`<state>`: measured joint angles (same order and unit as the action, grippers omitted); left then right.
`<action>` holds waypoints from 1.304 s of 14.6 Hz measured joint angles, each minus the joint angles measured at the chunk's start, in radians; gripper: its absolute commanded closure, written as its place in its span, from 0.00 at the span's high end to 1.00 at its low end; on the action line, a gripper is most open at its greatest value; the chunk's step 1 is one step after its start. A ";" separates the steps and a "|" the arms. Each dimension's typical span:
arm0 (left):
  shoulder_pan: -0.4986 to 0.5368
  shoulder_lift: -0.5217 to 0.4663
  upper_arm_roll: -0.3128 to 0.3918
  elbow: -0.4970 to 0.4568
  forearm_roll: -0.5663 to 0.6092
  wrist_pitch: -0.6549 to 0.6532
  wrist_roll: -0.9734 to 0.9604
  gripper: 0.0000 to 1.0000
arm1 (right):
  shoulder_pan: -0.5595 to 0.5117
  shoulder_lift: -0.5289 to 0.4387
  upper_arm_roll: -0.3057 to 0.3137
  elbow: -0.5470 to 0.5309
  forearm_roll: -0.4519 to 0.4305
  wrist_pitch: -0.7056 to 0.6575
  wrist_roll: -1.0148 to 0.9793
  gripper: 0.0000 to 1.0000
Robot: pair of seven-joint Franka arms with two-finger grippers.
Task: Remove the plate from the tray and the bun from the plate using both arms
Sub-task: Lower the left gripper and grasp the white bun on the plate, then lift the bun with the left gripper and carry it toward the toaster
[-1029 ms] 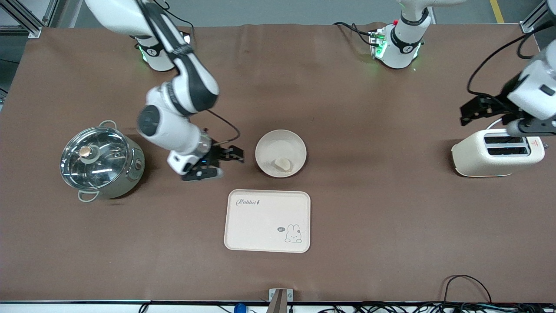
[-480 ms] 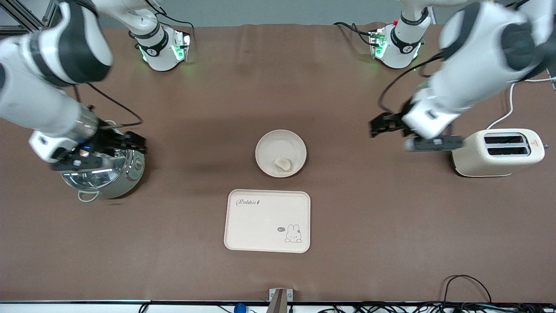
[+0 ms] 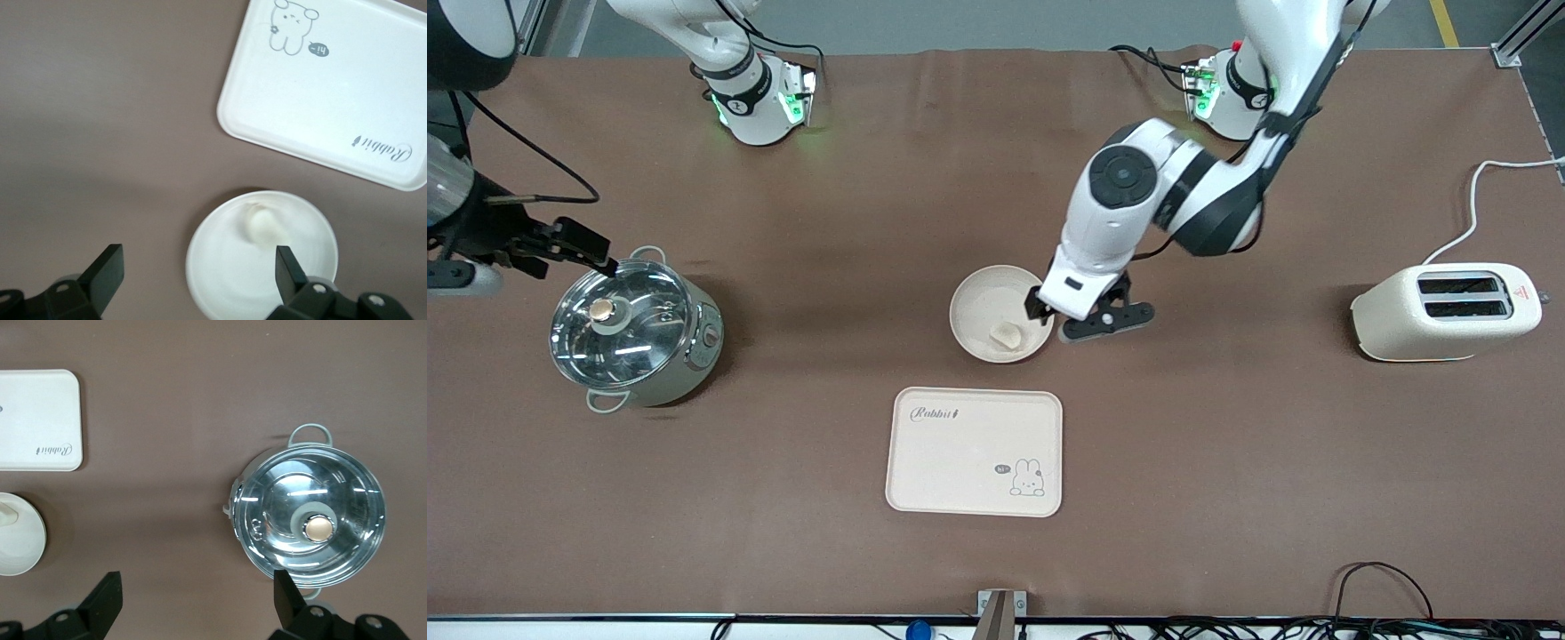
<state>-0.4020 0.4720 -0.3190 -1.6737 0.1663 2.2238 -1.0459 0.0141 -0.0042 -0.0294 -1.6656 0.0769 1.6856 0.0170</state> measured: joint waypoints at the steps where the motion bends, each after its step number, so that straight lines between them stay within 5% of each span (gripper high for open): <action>1: -0.014 0.038 0.000 0.000 0.024 0.048 -0.054 1.00 | -0.011 -0.003 0.000 0.008 0.000 -0.010 -0.004 1.00; 6: -0.116 0.223 0.004 0.039 0.096 0.168 -0.254 1.00 | -0.021 -0.004 0.001 0.059 -0.015 -0.090 -0.055 1.00; 11: -0.129 0.299 0.010 0.060 0.118 0.239 -0.318 0.92 | -0.021 -0.014 0.003 0.066 -0.046 -0.093 -0.097 1.00; 13: -0.128 0.307 0.011 0.064 0.118 0.247 -0.319 0.74 | -0.021 -0.015 0.004 0.072 -0.046 -0.093 -0.099 1.00; 16: -0.128 0.313 0.012 0.065 0.121 0.266 -0.331 0.20 | -0.021 -0.015 0.005 0.075 -0.047 -0.093 -0.100 1.00; 19: -0.128 0.313 0.012 0.068 0.150 0.271 -0.335 0.03 | -0.021 -0.015 0.005 0.090 -0.048 -0.093 -0.101 1.00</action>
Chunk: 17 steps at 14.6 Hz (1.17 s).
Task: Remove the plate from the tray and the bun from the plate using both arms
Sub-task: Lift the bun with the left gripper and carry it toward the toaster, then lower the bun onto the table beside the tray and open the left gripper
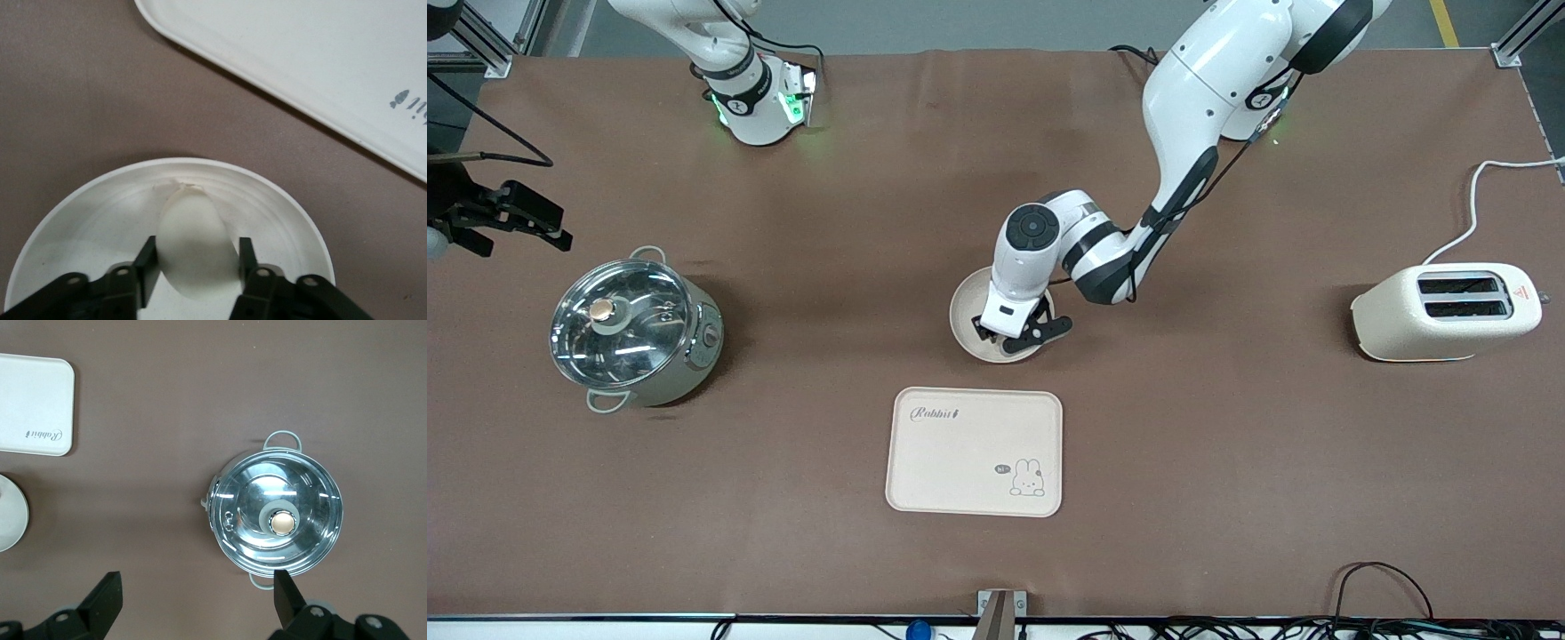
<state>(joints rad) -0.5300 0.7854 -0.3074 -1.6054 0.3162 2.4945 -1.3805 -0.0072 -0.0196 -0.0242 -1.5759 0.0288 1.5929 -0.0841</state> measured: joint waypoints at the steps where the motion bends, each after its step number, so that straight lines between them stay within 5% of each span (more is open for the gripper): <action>1: 0.001 0.000 0.000 0.003 0.024 -0.001 0.000 0.03 | 0.000 0.000 0.000 0.006 -0.001 0.000 0.000 1.00; 5: 0.017 -0.044 -0.001 0.036 0.085 -0.160 0.056 0.01 | 0.001 0.000 -0.003 0.012 -0.006 -0.001 -0.023 1.00; 10: 0.217 -0.252 -0.012 0.039 0.016 -0.424 0.521 0.03 | 0.008 0.000 -0.020 0.012 -0.006 -0.001 -0.035 1.00; 14: 0.524 -0.264 -0.079 -0.043 -0.023 -0.404 0.856 0.04 | 0.009 0.000 -0.023 0.013 -0.006 -0.003 -0.037 1.00; 17: 0.661 -0.230 -0.108 -0.161 -0.024 -0.222 0.959 0.14 | 0.009 0.000 -0.024 0.013 -0.006 -0.017 -0.037 1.00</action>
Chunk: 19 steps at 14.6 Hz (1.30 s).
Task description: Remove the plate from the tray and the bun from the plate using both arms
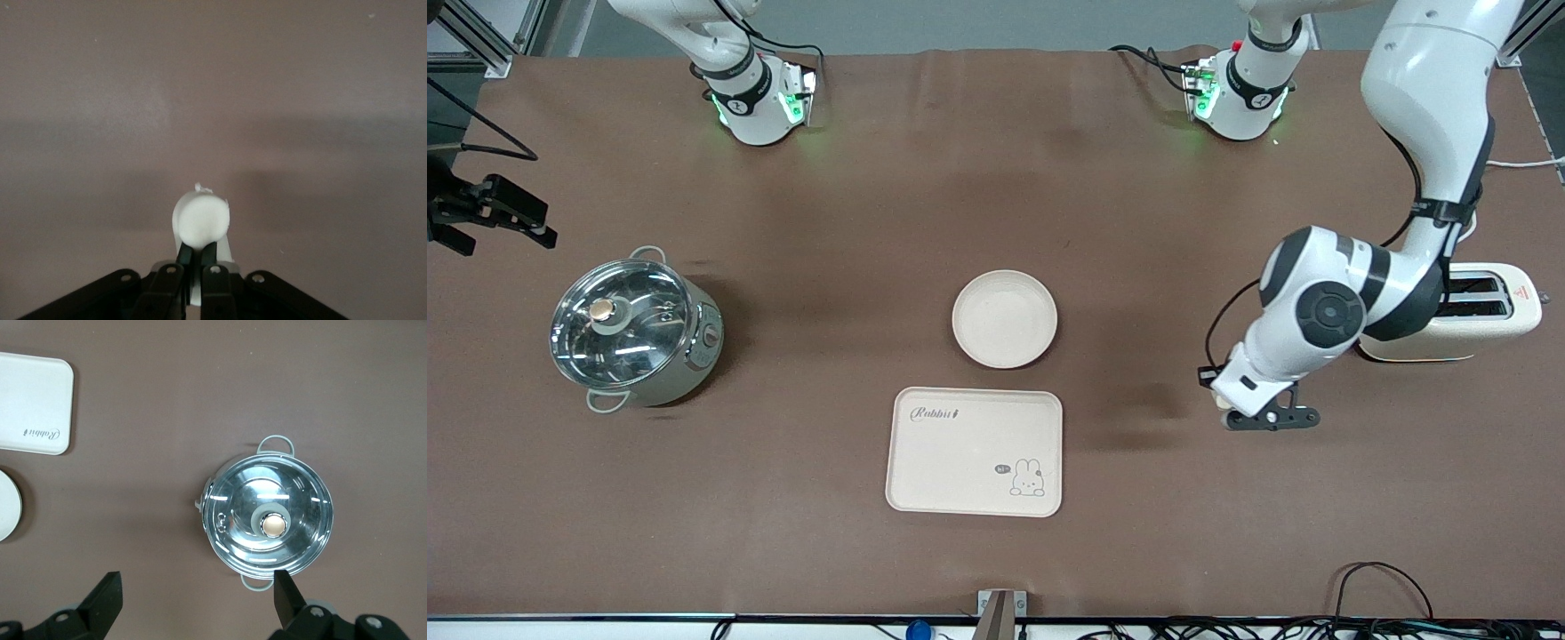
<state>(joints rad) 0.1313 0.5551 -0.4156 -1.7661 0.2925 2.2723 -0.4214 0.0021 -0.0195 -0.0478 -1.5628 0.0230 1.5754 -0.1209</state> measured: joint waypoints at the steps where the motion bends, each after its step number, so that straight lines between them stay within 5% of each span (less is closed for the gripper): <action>1: 0.015 0.016 0.000 -0.038 0.000 0.058 0.006 0.24 | 0.000 0.000 -0.001 0.000 0.000 -0.007 0.000 1.00; 2: 0.019 0.035 0.000 -0.064 0.000 0.097 0.006 0.56 | 0.000 0.000 -0.002 0.000 0.000 -0.010 0.000 1.00; 3: 0.018 0.052 -0.001 -0.077 0.000 0.117 0.006 1.00 | 0.000 0.000 -0.003 0.000 0.000 -0.013 0.000 1.00; 10: 0.023 0.044 -0.004 -0.012 0.000 0.104 0.006 1.00 | -0.002 0.000 -0.012 0.002 0.000 -0.026 0.000 1.00; 19: 0.020 -0.196 -0.047 0.234 -0.082 -0.331 0.058 1.00 | -0.002 0.000 -0.011 0.002 0.000 -0.029 -0.001 1.00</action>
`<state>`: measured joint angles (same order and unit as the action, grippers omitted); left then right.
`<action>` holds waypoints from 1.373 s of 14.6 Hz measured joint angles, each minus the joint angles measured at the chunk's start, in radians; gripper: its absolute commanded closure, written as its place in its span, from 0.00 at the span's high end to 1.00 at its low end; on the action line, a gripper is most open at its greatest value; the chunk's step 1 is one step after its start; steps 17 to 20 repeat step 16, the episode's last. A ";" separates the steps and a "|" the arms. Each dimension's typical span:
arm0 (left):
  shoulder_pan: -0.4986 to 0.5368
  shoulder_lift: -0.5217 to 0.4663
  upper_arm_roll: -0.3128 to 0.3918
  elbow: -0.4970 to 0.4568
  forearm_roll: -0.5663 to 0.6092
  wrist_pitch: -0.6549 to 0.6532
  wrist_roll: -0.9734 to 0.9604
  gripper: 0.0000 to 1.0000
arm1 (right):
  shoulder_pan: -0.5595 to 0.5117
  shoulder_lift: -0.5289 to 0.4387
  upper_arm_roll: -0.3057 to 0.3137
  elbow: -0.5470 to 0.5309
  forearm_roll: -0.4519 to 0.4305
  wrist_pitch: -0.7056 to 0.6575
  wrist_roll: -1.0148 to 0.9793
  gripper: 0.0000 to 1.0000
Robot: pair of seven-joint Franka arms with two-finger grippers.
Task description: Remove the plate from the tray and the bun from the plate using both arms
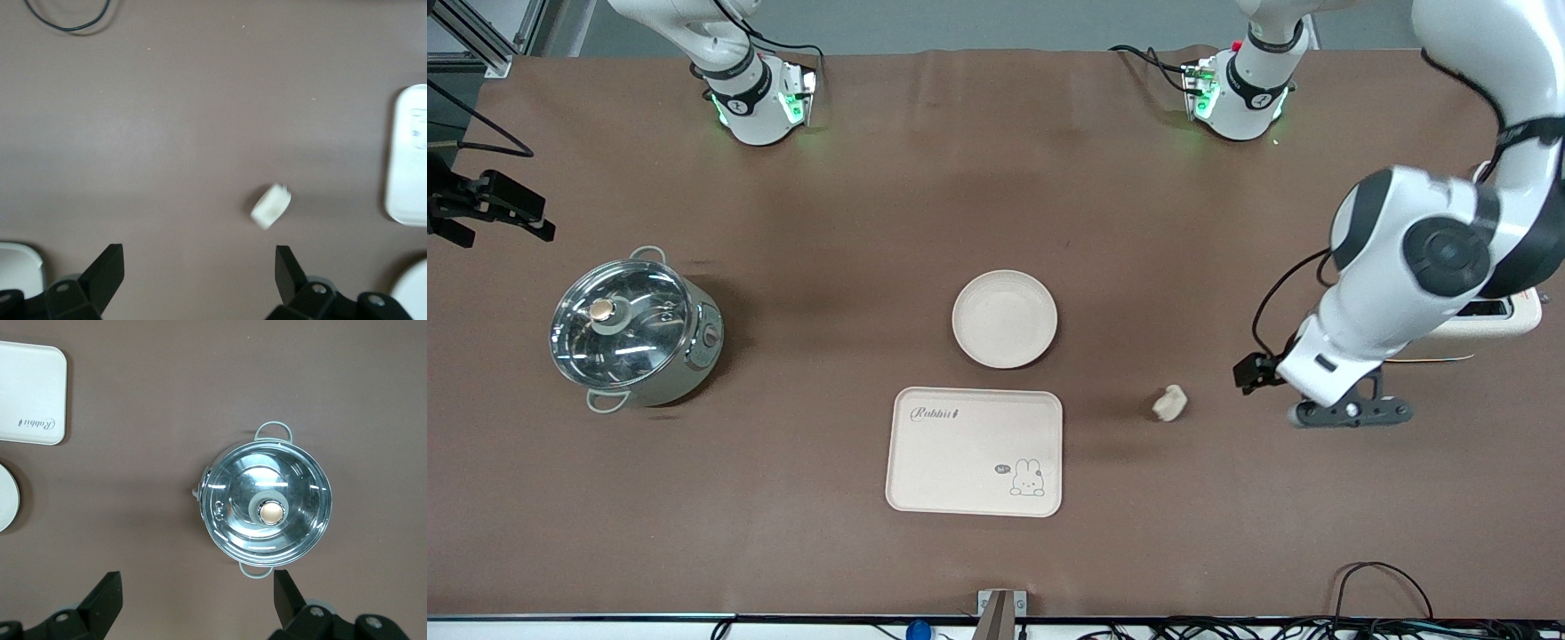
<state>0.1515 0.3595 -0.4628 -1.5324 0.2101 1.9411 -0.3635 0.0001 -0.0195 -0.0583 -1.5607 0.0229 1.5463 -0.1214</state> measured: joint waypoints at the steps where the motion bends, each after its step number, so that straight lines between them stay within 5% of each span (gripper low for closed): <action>1: -0.017 -0.050 0.030 0.005 -0.034 -0.053 0.016 1.00 | 0.000 0.000 0.000 0.000 0.000 0.000 0.000 1.00; 4: -0.104 -0.211 0.178 0.010 -0.119 -0.215 0.111 1.00 | 0.000 0.000 0.000 0.001 0.000 0.000 0.000 1.00; 10: -0.157 -0.417 0.306 -0.062 -0.139 -0.372 0.166 1.00 | 0.000 0.000 0.000 0.002 0.000 0.000 -0.001 1.00; 13: -0.223 -0.432 0.407 -0.105 -0.139 -0.354 0.206 1.00 | 0.000 0.000 0.000 0.005 0.000 0.000 -0.001 1.00; 20: -0.223 -0.405 0.422 -0.092 -0.142 -0.325 0.221 1.00 | 0.000 0.000 0.000 0.012 0.000 0.000 -0.001 1.00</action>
